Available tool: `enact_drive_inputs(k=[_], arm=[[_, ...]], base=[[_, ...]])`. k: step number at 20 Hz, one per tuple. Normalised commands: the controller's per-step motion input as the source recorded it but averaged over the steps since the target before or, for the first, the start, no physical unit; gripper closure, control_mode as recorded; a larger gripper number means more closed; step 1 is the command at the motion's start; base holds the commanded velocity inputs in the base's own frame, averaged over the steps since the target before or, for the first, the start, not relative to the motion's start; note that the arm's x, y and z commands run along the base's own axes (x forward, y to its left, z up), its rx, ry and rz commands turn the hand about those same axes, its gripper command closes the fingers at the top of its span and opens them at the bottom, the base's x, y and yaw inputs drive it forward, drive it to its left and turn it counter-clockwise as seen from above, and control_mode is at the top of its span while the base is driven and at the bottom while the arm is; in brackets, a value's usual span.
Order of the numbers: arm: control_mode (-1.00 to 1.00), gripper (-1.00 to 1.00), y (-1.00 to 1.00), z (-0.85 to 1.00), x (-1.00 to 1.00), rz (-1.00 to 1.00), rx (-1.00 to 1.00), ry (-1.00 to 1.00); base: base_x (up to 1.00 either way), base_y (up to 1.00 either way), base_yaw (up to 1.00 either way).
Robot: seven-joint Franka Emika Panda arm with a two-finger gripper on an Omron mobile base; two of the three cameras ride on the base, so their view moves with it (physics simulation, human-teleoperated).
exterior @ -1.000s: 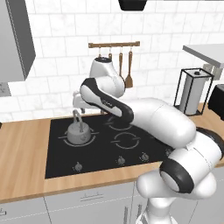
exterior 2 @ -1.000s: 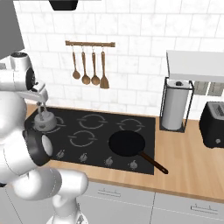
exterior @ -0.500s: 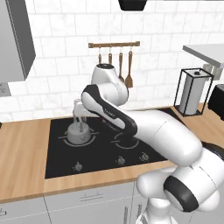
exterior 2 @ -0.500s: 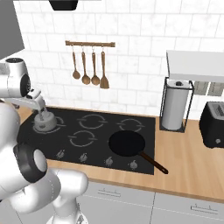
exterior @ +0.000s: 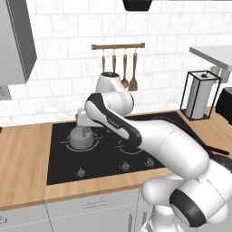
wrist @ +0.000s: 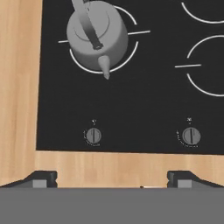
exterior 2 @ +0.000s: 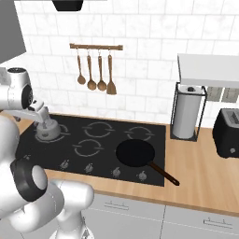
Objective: Pick the kettle from the counter and place it on a stove burner. Then turn the burner on.
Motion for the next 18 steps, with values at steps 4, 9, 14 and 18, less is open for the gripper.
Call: enact_drive_inputs(k=[4, 9, 14, 18], arm=[[-1.00, -1.00, 0.00, -0.04, -0.06, 0.00, 0.00, 0.02], [-1.00, -1.00, 0.00, -0.02, -0.01, 0.00, 0.00, 0.03], [-1.00, -1.00, 0.00, -0.04, 0.00, 0.00, 0.00, 0.02], [-1.00, -1.00, 0.04, -0.12, 0.00, 0.00, 0.00, 0.01]], base=[[0.00, 0.00, 0.00], [0.00, 0.00, 0.00], [0.00, 0.00, 0.00], [0.00, 0.00, 0.00]])
